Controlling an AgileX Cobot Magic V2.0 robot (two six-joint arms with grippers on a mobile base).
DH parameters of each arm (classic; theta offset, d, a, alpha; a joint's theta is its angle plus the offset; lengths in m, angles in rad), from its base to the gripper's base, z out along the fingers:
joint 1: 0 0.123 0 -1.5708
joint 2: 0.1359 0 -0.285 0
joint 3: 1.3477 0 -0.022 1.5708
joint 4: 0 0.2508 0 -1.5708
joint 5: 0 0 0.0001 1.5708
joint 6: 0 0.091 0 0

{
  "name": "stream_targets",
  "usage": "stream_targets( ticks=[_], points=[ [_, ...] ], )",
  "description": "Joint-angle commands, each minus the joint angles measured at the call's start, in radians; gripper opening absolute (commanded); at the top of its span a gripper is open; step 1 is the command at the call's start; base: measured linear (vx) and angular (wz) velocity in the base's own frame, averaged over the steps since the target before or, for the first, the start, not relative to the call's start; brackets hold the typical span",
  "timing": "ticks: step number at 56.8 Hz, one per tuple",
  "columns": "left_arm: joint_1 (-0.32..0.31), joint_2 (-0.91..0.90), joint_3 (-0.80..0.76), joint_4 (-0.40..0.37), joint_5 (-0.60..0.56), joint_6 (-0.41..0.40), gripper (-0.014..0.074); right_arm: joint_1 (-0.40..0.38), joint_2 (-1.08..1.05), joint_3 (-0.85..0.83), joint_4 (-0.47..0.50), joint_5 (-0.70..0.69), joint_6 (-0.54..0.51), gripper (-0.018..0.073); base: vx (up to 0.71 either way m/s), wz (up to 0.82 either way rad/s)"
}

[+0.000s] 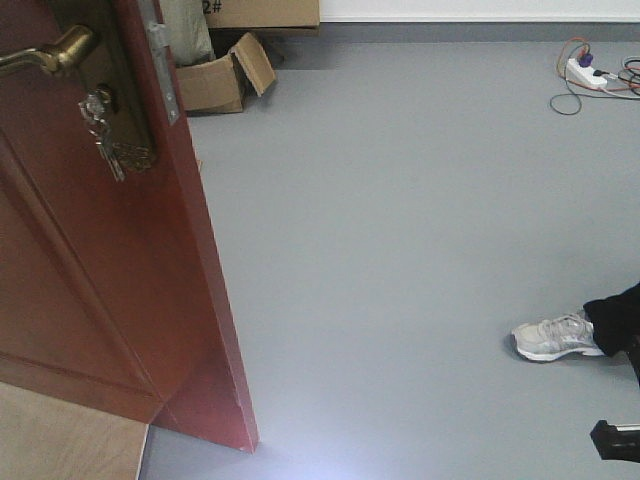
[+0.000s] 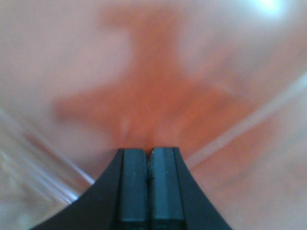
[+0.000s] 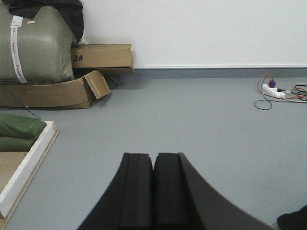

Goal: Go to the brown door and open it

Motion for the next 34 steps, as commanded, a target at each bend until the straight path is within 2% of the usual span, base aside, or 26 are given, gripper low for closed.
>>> stream_targets(
  ticks=[1,34],
  points=[
    [-0.007,-0.022,-0.028,-0.054,-0.041,0.002,-0.0006,-0.001,-0.006,0.005,0.0,-0.081,-0.006,0.0,0.22,0.03],
    [-0.007,-0.023,-0.028,-0.054,-0.041,0.002,-0.0006,-0.001,-0.006,0.005,0.0,-0.081,-0.006,0.0,0.19,0.02]
  ],
)
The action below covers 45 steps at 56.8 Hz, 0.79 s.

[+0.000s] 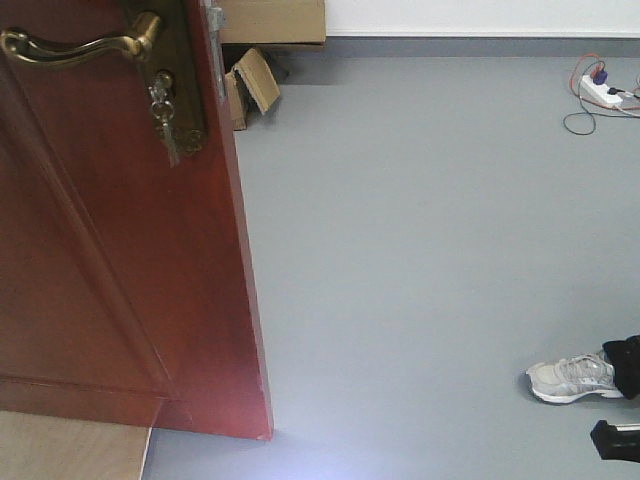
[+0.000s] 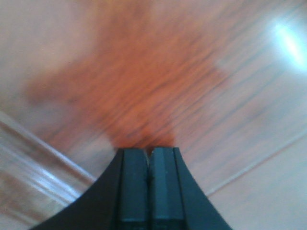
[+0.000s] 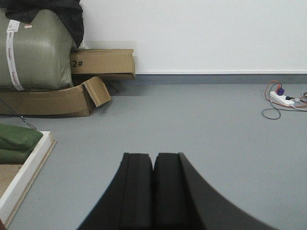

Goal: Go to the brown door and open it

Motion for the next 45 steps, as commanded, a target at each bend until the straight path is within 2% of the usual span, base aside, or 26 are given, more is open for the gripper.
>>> stream_targets(
  ticks=[1,45],
  points=[
    [-0.004,-0.025,-0.028,-0.054,-0.041,0.002,-0.0006,-0.001,-0.006,0.005,0.0,-0.081,-0.006,0.0,0.12,0.03],
    [-0.004,-0.025,-0.028,-0.054,-0.041,0.002,-0.0006,-0.001,-0.006,0.005,0.0,-0.081,-0.006,0.0,0.02,0.01]
  ],
)
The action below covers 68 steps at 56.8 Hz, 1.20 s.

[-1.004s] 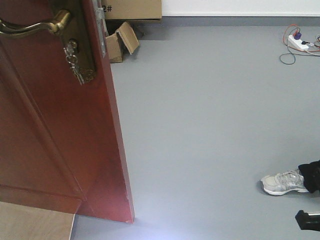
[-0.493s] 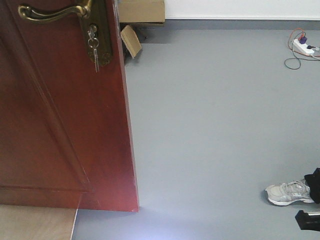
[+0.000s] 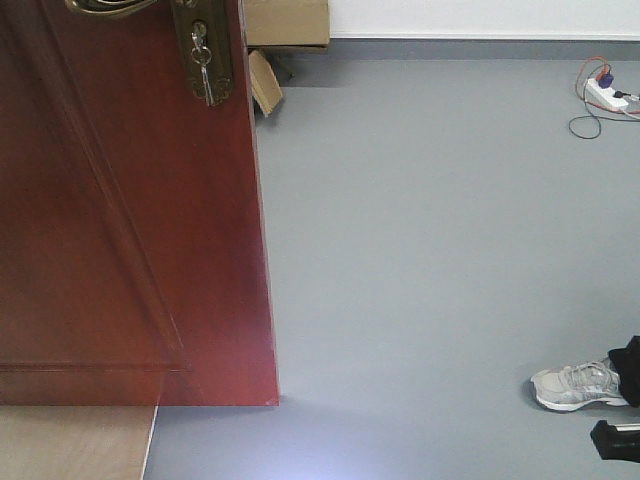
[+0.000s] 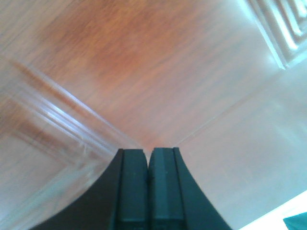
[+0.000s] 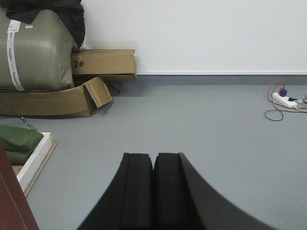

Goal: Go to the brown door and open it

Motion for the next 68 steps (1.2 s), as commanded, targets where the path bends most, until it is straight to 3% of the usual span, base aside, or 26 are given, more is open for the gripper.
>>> stream_targets(
  ticks=[1,13,18,25,32,37,41,46,51,57,68],
  points=[
    [-0.004,-0.025,-0.028,-0.054,-0.04,0.002,-0.0006,-0.001,-0.006,0.005,0.0,-0.081,-0.006,0.0,0.0,0.0],
    [-0.004,-0.025,-0.028,-0.054,-0.074,0.005,-0.0006,-0.001,-0.006,0.005,0.0,-0.081,-0.006,0.0,0.0,0.0],
    [-0.004,-0.026,-0.028,-0.009,-0.081,0.043,-0.0006,-0.001,-0.006,0.005,0.0,-0.081,-0.006,0.0,0.0,0.0],
    [-0.031,-0.052,-0.005,0.127,-0.123,0.072,-0.0006,-0.001,-0.006,0.005,0.0,-0.081,-0.006,0.0,0.0,0.0],
    [-0.095,-0.115,0.087,0.278,-0.265,0.072,-0.0006,-0.001,-0.006,0.005,0.0,-0.081,-0.006,0.0,0.0,0.0],
    [-0.159,-0.173,0.178,0.411,-0.368,0.072,-0.0006,-0.001,-0.006,0.005,0.0,-0.081,-0.006,0.0,0.0,0.0],
    [-0.216,-0.223,0.255,0.567,-0.436,0.067,-0.0006,-0.001,-0.006,0.005,0.0,-0.081,-0.006,0.0,0.0,0.0],
    [-0.283,-0.283,0.355,0.765,-0.518,0.006,-0.0006,-0.001,-0.006,0.005,0.0,-0.081,-0.006,0.0,0.0,0.0],
    [-0.335,-0.338,0.461,0.9,-0.611,-0.098,-0.0006,-0.001,-0.006,0.005,0.0,-0.081,-0.006,0.0,0.0,0.0],
    [-0.36,-0.408,0.599,0.974,-0.723,-0.219,-0.0006,-0.001,-0.006,0.005,0.0,-0.081,-0.006,0.0,0.0,0.0],
    [-0.36,-0.551,0.916,0.977,-0.925,-0.244,-0.0006,-0.001,-0.006,0.005,0.0,-0.081,-0.006,0.0,0.0,0.0]
  ],
)
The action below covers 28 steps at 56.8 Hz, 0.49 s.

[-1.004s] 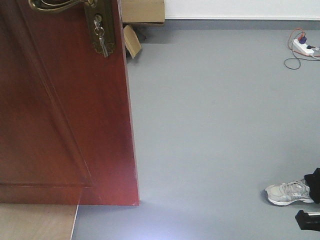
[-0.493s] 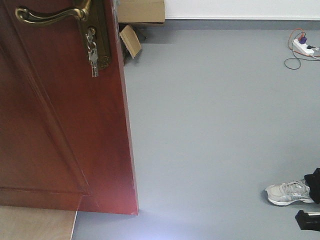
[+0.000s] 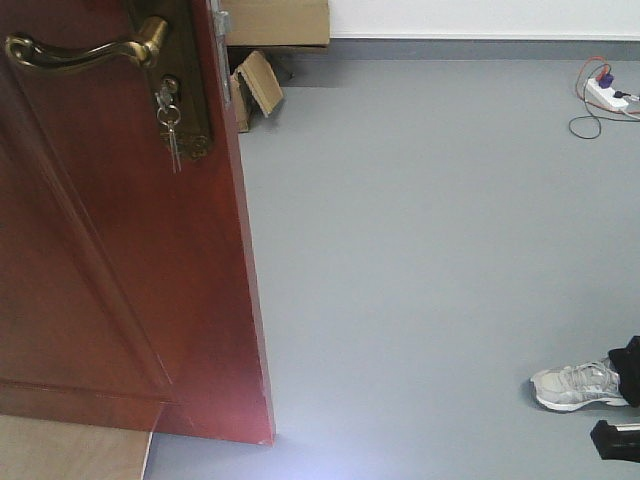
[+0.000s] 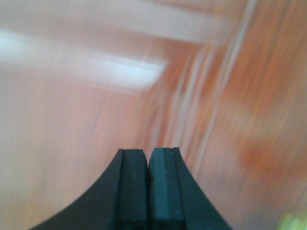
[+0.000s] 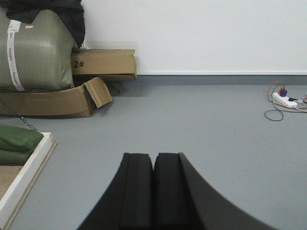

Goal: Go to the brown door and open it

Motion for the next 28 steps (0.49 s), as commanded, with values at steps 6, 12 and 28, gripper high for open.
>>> stream_targets(
  ticks=[6,12,28],
  points=[
    [-0.008,-0.167,0.262,0.006,-0.26,-0.022,-0.0006,-0.001,-0.006,0.005,0.0,-0.081,-0.006,0.0,0.0,0.0],
    [-0.008,-0.248,0.381,0.006,-0.284,-0.021,-0.0006,-0.001,-0.006,0.005,0.0,-0.081,-0.006,0.0,0.0,0.0],
    [-0.023,-0.491,0.575,0.007,-0.283,0.036,-0.0006,-0.001,-0.006,0.005,0.0,-0.081,-0.006,0.0,0.0,0.0]
  ],
)
